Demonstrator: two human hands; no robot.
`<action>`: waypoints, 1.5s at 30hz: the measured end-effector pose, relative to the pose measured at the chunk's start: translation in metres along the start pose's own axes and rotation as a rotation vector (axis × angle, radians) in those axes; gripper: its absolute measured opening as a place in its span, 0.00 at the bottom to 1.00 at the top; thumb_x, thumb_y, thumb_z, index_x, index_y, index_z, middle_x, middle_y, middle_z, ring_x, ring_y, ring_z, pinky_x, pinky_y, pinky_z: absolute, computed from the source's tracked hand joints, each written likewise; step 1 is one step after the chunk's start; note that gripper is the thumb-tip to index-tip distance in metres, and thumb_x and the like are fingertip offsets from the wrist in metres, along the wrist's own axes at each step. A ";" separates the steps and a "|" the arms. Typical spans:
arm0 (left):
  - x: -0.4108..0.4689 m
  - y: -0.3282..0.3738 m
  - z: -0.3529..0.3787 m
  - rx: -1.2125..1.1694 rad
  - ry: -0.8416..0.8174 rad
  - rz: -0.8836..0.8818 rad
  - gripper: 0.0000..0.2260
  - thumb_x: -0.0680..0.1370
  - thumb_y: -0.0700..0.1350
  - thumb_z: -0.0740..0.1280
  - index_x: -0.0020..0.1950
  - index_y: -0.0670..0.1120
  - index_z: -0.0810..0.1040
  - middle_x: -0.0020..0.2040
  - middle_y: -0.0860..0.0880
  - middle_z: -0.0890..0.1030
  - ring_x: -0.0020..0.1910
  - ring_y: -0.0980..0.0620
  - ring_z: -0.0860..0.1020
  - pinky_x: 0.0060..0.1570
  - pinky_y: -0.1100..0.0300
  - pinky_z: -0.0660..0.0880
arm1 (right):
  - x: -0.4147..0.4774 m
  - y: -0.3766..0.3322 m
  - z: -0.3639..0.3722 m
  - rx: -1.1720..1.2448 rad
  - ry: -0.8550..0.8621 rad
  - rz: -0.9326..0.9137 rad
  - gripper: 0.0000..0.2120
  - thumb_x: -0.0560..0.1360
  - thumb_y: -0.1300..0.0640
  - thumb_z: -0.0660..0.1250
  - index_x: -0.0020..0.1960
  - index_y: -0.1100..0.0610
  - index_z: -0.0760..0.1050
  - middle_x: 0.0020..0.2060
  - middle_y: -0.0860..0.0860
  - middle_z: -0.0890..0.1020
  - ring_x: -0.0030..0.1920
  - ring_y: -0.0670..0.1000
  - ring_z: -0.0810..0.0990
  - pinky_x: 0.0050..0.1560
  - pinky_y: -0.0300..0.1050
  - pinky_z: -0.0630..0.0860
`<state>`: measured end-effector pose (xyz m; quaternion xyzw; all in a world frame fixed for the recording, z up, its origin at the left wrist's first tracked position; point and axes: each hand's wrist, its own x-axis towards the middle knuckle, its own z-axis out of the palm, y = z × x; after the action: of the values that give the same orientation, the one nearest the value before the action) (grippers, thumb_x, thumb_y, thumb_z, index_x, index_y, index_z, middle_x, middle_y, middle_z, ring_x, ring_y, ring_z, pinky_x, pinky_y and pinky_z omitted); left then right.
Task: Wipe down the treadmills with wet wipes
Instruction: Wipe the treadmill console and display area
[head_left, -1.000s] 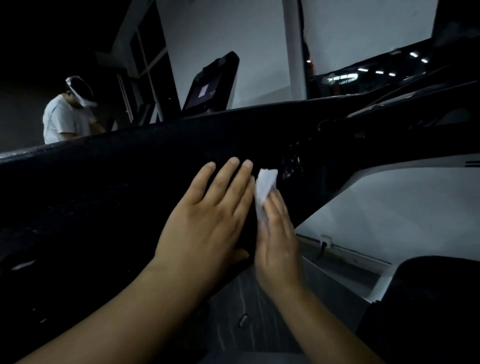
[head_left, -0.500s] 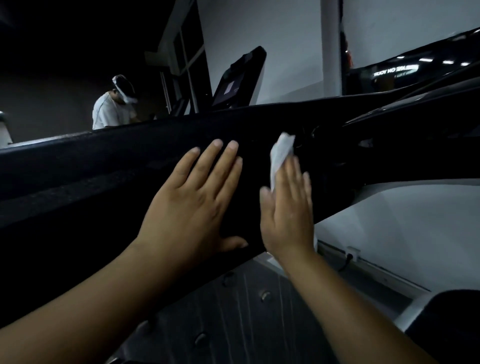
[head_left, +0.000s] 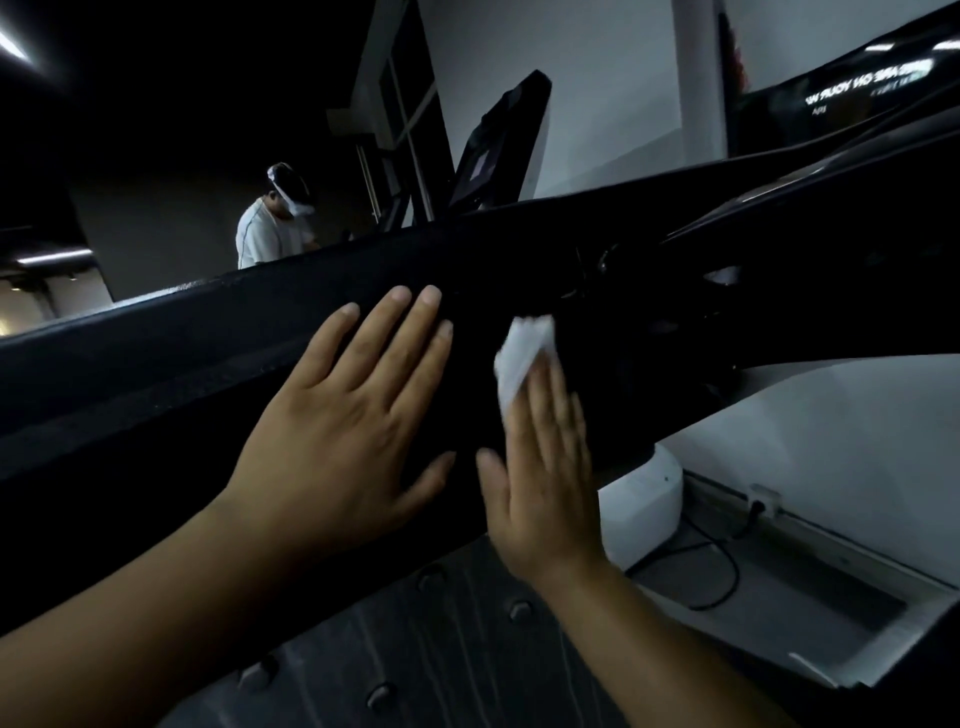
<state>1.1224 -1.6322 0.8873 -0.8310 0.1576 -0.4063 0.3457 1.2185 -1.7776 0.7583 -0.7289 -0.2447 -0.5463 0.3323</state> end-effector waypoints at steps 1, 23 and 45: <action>0.000 0.000 0.000 0.000 0.003 0.002 0.40 0.78 0.64 0.57 0.81 0.39 0.57 0.82 0.39 0.51 0.82 0.41 0.50 0.78 0.40 0.53 | -0.021 0.006 0.000 -0.039 -0.044 -0.043 0.31 0.85 0.48 0.50 0.82 0.60 0.44 0.81 0.59 0.50 0.81 0.57 0.50 0.77 0.61 0.56; 0.001 -0.005 0.004 -0.038 0.056 0.048 0.36 0.78 0.60 0.58 0.80 0.39 0.61 0.82 0.40 0.56 0.82 0.43 0.54 0.78 0.44 0.54 | 0.076 -0.019 -0.022 -0.002 -0.068 -0.140 0.28 0.84 0.50 0.51 0.81 0.58 0.56 0.80 0.53 0.56 0.81 0.52 0.52 0.80 0.53 0.49; -0.051 -0.054 -0.005 0.008 0.088 -0.122 0.35 0.80 0.63 0.58 0.81 0.42 0.62 0.82 0.44 0.57 0.81 0.45 0.56 0.78 0.45 0.57 | 0.115 -0.089 -0.001 0.053 0.079 -0.069 0.28 0.83 0.46 0.54 0.75 0.63 0.67 0.75 0.62 0.63 0.75 0.61 0.63 0.74 0.58 0.64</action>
<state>1.0855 -1.5686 0.8982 -0.8189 0.1201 -0.4634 0.3165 1.1867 -1.7207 0.8878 -0.6889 -0.2708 -0.5790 0.3417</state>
